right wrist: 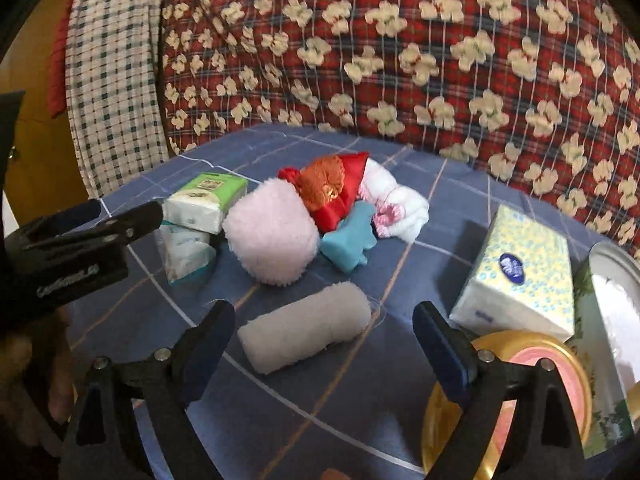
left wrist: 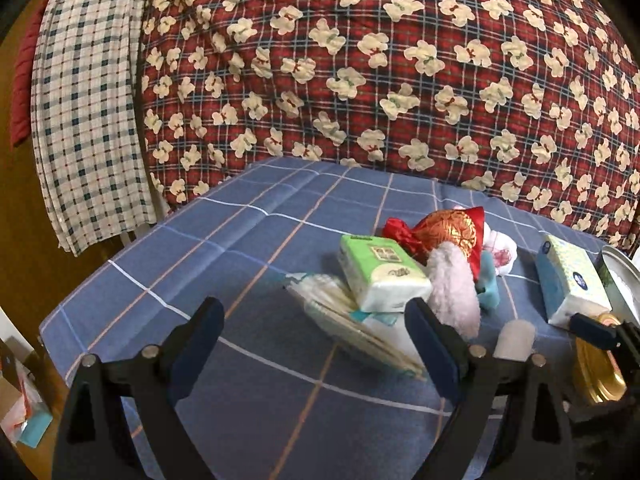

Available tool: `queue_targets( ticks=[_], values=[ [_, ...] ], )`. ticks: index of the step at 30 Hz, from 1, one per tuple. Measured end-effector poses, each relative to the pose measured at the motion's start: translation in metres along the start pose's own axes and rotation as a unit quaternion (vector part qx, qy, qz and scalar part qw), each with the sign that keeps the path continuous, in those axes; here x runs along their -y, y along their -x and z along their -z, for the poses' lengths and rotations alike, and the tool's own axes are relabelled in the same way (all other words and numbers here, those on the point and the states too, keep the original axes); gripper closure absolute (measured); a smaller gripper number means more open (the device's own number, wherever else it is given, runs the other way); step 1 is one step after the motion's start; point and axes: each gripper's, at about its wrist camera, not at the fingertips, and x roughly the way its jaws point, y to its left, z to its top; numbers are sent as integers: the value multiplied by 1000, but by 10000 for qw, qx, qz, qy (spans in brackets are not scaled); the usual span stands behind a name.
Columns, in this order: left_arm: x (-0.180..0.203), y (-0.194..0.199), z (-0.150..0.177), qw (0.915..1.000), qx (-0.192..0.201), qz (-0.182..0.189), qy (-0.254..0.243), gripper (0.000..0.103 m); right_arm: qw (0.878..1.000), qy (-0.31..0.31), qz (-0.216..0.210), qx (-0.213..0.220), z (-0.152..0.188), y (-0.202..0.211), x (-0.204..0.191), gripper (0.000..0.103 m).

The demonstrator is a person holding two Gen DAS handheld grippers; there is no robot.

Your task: Organize soft objects

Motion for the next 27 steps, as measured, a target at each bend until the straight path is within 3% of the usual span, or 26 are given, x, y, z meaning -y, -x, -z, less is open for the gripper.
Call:
queue_targets(
  ticks=[5, 11, 18, 23, 27],
  values=[
    [-3, -4, 2, 10000, -77, 16, 14, 10, 9995, -1, 168, -259, -2, -12, 0, 11],
    [-2, -11, 4, 9997, -220, 45, -23, 10, 9989, 43, 81, -470, -4, -22, -3, 11],
    [7, -20, 3, 9984, -494, 258, -117, 10, 9985, 356, -18, -421, -5, -20, -16, 33],
    [9, -25, 1, 9974, -637, 288, -190, 10, 9984, 403, 21, -402, -5, -19, -19, 34],
    [14, -28, 0, 9962, -720, 390, -290, 10, 9983, 293, -31, -511, -4, -23, -19, 28]
  ],
)
